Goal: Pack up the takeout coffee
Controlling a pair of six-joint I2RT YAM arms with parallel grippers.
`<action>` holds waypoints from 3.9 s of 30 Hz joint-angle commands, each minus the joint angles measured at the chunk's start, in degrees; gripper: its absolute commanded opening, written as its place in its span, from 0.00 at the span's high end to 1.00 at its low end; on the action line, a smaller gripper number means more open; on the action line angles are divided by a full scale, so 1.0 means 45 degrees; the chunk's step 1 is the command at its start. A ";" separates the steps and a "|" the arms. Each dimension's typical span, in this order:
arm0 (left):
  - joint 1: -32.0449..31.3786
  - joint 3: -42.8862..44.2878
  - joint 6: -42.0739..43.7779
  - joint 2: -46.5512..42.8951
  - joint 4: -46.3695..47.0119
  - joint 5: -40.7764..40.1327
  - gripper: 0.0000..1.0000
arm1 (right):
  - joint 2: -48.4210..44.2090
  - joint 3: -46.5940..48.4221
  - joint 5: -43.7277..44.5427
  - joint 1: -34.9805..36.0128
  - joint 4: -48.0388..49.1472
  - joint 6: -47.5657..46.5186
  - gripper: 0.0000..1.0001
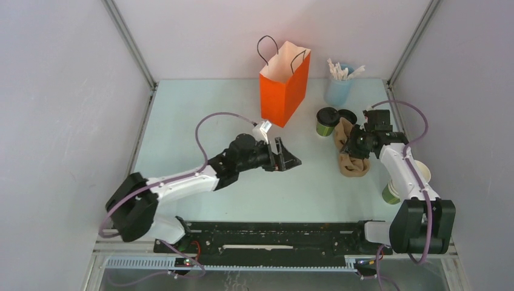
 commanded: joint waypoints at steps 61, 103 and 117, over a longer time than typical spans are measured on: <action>-0.3323 1.6112 0.2217 1.0041 -0.8976 -0.5381 0.93 | -0.7833 0.1509 0.3290 -0.0449 -0.0992 -0.0013 0.04; -0.3284 0.3644 0.6076 -0.5342 -1.3614 -0.5918 1.00 | -0.1605 0.1274 0.4826 1.4058 0.3491 -0.4676 0.37; -0.1563 0.4418 0.5621 -0.6589 -1.3927 -0.5096 0.30 | -0.2641 0.0655 0.5742 1.4030 0.2774 -0.4288 0.50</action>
